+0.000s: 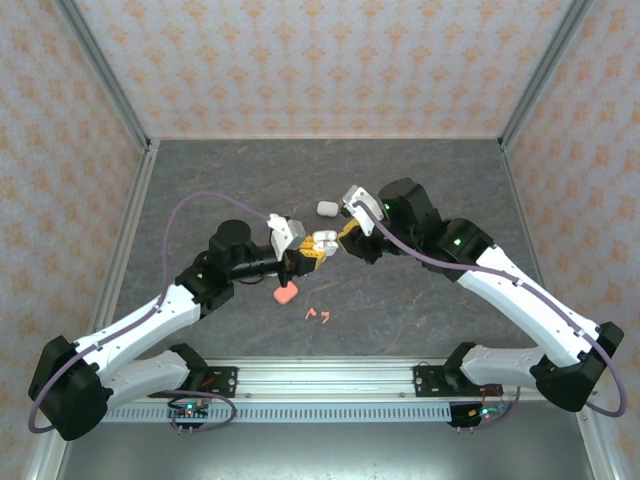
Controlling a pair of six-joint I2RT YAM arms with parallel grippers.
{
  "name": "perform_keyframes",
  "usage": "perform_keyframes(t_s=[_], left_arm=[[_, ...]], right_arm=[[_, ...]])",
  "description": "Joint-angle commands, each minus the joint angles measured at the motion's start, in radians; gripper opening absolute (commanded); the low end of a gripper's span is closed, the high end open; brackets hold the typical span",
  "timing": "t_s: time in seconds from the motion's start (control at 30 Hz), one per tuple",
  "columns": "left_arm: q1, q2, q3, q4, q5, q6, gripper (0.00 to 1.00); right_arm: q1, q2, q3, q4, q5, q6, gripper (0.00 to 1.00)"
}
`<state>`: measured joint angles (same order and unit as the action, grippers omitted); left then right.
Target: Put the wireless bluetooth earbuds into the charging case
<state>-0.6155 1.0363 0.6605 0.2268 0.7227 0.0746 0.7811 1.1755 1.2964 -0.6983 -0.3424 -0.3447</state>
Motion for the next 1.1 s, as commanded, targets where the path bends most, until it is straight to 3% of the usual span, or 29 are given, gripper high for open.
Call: perform_keyframes(t_s=[0.0,1.07], left_arm=[[-0.003,-0.022,0.035,0.013,0.033,0.014,0.0],[-0.002,-0.003,0.043,0.032,0.043,0.0,0.0]], right_arm=[[0.006,0.025,0.046,-0.027,0.034,-0.045,0.2],[0.007,0.094,0.059,-0.077,-0.078,-0.088,0.19]])
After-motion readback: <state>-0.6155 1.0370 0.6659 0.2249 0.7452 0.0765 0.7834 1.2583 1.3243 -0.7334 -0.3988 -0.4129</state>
